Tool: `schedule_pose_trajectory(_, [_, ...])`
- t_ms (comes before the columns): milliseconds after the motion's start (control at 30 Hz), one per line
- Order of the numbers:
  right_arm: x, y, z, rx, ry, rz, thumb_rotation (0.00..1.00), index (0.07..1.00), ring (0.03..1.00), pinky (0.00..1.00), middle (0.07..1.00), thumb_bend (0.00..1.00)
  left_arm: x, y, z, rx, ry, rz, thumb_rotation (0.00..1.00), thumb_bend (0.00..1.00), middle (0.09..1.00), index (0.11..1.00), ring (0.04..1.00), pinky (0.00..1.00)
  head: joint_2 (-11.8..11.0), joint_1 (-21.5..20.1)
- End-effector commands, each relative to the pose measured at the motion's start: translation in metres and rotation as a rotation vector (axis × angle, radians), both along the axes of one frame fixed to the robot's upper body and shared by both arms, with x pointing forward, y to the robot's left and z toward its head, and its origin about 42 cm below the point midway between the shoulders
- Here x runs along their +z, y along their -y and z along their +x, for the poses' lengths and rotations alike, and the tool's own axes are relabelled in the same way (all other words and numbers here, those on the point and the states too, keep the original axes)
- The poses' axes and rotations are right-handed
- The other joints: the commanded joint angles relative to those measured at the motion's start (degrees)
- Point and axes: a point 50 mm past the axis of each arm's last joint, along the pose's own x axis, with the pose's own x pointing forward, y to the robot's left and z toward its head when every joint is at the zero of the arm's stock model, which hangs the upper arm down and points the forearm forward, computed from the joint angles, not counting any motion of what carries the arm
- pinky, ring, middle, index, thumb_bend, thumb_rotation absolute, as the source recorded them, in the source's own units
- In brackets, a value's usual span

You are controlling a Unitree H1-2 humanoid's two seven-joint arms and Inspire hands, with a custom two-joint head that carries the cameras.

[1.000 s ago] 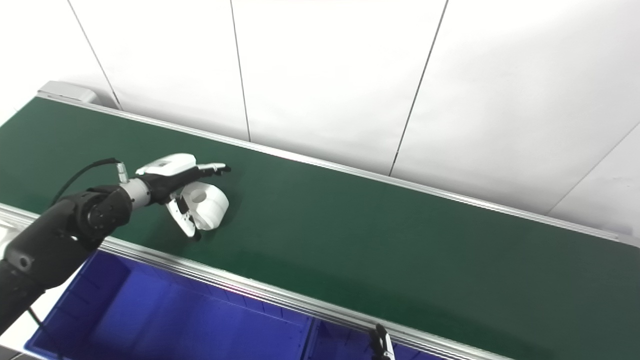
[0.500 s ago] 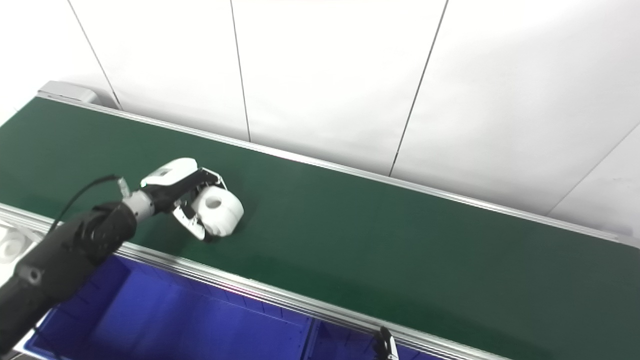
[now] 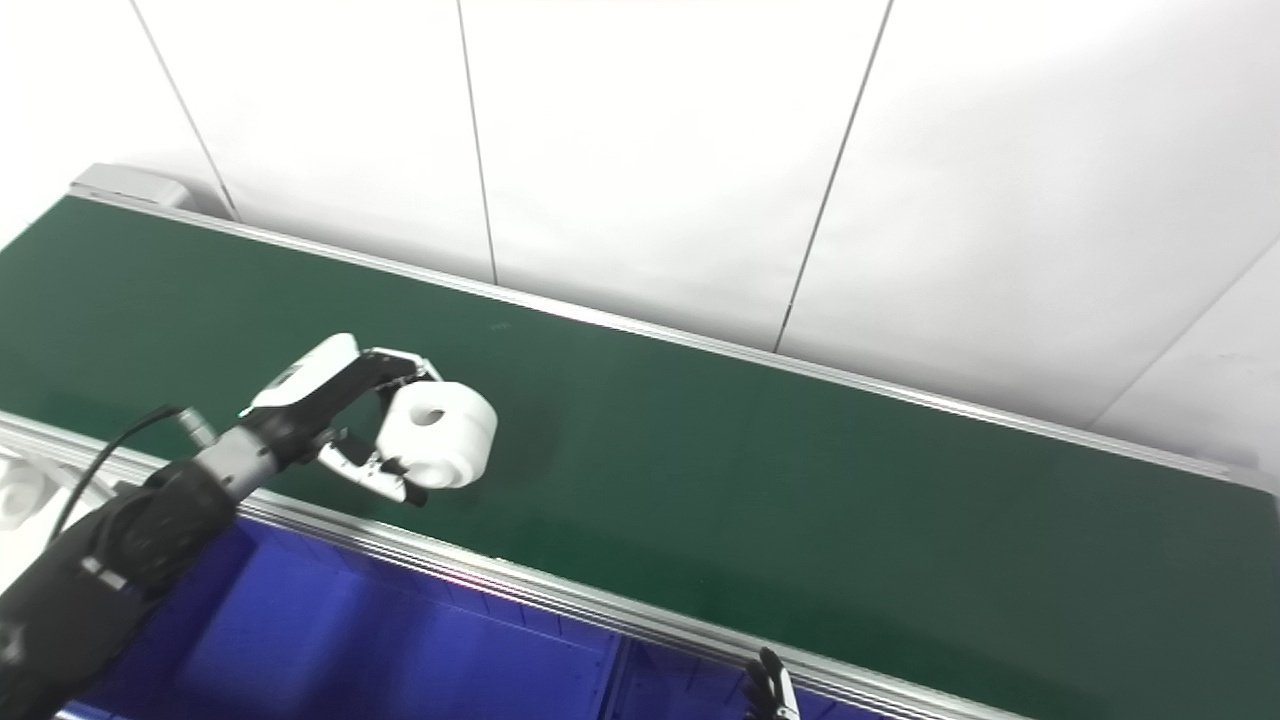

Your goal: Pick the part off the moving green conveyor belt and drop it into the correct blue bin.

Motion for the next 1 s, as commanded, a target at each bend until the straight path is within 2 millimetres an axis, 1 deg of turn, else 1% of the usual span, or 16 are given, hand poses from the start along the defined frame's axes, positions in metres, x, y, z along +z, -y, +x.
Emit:
schedule_pose_trajectory(0, [0.014, -0.005, 0.0, 0.006, 0.044, 0.029, 0.48, 0.958, 0.878, 0.84, 0.909, 0.77, 0.013, -0.006, -0.011, -0.004, 0.077, -0.02, 0.0, 0.5, 0.494, 0.516, 0.439, 0.44, 2.35, -3.7])
schedule_pose_trajectory(133, [0.025, -0.009, -0.002, 0.002, 0.041, 0.023, 0.47, 0.945, 0.872, 0.85, 0.903, 0.79, 0.008, -0.012, -0.039, -0.009, 0.079, -0.056, 0.0, 0.5, 0.489, 0.52, 0.439, 0.43, 6.25, -8.11])
schedule_pose_trajectory(167, [0.028, -0.01, -0.003, -0.001, 0.043, 0.018, 0.48, 0.941, 0.868, 0.84, 0.902, 0.79, 0.008, -0.012, -0.044, -0.007, 0.078, -0.057, 0.0, 0.5, 0.488, 0.52, 0.441, 0.43, 8.18, -9.9])
schedule_pose_trajectory(200, [0.03, -0.01, -0.003, -0.002, 0.043, 0.014, 0.48, 0.941, 0.868, 0.84, 0.902, 0.79, 0.008, -0.012, -0.047, -0.005, 0.077, -0.058, 0.0, 0.5, 0.489, 0.52, 0.44, 0.42, 8.18, -9.9])
schedule_pose_trajectory(233, [0.033, -0.011, -0.002, -0.008, 0.043, 0.015, 0.49, 0.94, 0.868, 0.84, 0.903, 0.8, 0.006, -0.011, -0.053, 0.0, 0.077, -0.058, 0.0, 0.5, 0.489, 0.52, 0.44, 0.42, 10.13, -11.21])
schedule_pose_trajectory(267, [0.035, -0.012, -0.002, -0.012, 0.043, 0.016, 0.48, 0.938, 0.869, 0.85, 0.902, 0.8, 0.005, -0.01, -0.056, 0.003, 0.076, -0.058, 0.0, 0.5, 0.486, 0.524, 0.432, 0.41, 10.13, -11.21])
schedule_pose_trajectory(300, [0.039, -0.014, -0.001, -0.016, 0.044, 0.015, 0.48, 0.938, 0.869, 0.85, 0.902, 0.8, 0.004, -0.008, -0.062, 0.004, 0.07, -0.066, 0.0, 0.5, 0.485, 0.525, 0.43, 0.4, 11.22, -11.96])
schedule_pose_trajectory(333, [0.041, -0.015, 0.0, -0.018, 0.044, 0.013, 0.48, 0.939, 0.867, 0.85, 0.901, 0.8, 0.003, -0.006, -0.066, 0.005, 0.066, -0.072, 0.0, 0.5, 0.484, 0.529, 0.423, 0.4, 11.22, -11.96])
schedule_pose_trajectory(367, [0.044, -0.015, 0.002, -0.02, 0.047, 0.018, 0.48, 0.939, 0.867, 0.85, 0.901, 0.8, 0.002, -0.003, -0.072, 0.0, 0.056, -0.087, 0.0, 0.5, 0.483, 0.53, 0.421, 0.39, 12.6, -12.16])
schedule_pose_trajectory(533, [0.051, -0.017, 0.006, -0.02, 0.047, 0.022, 0.44, 0.94, 0.864, 0.86, 0.898, 0.79, -0.005, 0.01, -0.092, 0.0, 0.025, -0.115, 0.0, 0.5, 0.489, 0.527, 0.422, 0.4, 13.52, -12.37])
schedule_pose_trajectory(567, [0.053, -0.017, 0.006, -0.021, 0.045, 0.021, 0.44, 0.94, 0.864, 0.86, 0.898, 0.79, -0.008, 0.01, -0.097, 0.005, 0.009, -0.112, 0.0, 0.5, 0.489, 0.526, 0.422, 0.4, 14.12, -12.71])
schedule_pose_trajectory(633, [0.056, -0.017, 0.007, -0.025, 0.039, 0.019, 0.45, 0.94, 0.866, 0.85, 0.896, 0.79, -0.015, 0.008, -0.107, 0.018, -0.024, -0.096, 0.0, 0.5, 0.484, 0.536, 0.398, 0.37, 14.55, -13.07])
schedule_pose_trajectory(733, [0.058, -0.017, 0.007, -0.028, 0.038, 0.022, 0.45, 0.94, 0.868, 0.85, 0.895, 0.79, -0.026, 0.004, -0.119, 0.031, -0.072, -0.065, 0.0, 0.5, 0.482, 0.535, 0.404, 0.39, 14.78, -13.33])
schedule_pose_trajectory(800, [0.059, -0.017, 0.007, -0.029, 0.04, 0.025, 0.44, 0.937, 0.865, 0.84, 0.893, 0.79, -0.032, 0.001, -0.126, 0.035, -0.102, -0.048, 0.0, 0.5, 0.46, 0.545, 0.373, 0.32, 14.8, -13.28])
schedule_pose_trajectory(933, [0.059, -0.017, 0.008, -0.029, 0.046, 0.02, 0.45, 0.936, 0.863, 0.84, 0.893, 0.79, -0.048, -0.005, -0.143, 0.039, -0.175, 0.019, 0.0, 0.5, 0.472, 0.539, 0.396, 0.36, 14.52, -13.1])
schedule_pose_trajectory(967, [0.059, -0.017, 0.008, -0.03, 0.047, 0.018, 0.45, 0.936, 0.863, 0.84, 0.892, 0.79, -0.052, -0.005, -0.146, 0.042, -0.187, 0.03, 0.0, 0.5, 0.483, 0.516, 0.403, 0.31, 14.52, -13.1])
